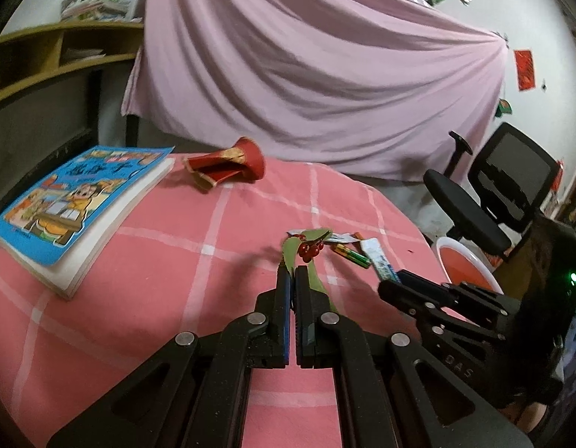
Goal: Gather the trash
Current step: 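Lift the sprig and sachet with both tools and carry them over the bucket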
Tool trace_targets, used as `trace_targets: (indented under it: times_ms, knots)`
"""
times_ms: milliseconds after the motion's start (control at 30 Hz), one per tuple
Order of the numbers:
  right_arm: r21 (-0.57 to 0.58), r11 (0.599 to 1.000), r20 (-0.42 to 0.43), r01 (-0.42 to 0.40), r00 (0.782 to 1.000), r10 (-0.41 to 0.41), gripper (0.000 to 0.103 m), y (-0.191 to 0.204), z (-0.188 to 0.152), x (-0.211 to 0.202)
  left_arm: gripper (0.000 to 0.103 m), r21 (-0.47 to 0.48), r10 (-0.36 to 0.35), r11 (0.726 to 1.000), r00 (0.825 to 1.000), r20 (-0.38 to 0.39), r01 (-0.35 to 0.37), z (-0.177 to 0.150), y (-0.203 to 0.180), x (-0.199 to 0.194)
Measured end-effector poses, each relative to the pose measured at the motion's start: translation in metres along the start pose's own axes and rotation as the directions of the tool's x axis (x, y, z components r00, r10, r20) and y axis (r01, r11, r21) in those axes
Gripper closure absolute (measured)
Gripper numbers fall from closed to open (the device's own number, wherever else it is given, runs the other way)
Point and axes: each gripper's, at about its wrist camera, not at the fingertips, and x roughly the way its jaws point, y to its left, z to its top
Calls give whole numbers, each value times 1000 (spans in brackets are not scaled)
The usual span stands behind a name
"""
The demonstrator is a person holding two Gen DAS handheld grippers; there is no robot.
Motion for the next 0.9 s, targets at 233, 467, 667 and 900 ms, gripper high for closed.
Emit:
trace_targets:
  times_ms: [233, 467, 667, 900]
  knots:
    - [4, 1000, 4, 6, 1000, -6, 85, 0, -1, -2, 103, 40, 6, 999, 1000, 15, -7, -1, -6, 0]
    - [39, 999, 63, 17, 998, -19, 85, -4, -3, -13, 103, 44, 14, 999, 999, 30, -16, -1, -6, -1]
    - [40, 999, 102, 23, 994, -27, 85, -3, -4, -19, 103, 67, 20, 997, 998, 66, -24, -2, -9, -7]
    - [41, 999, 131, 28, 991, -33, 85, -1, -6, -27, 103, 92, 23, 995, 995, 93, -32, -3, -12, -11]
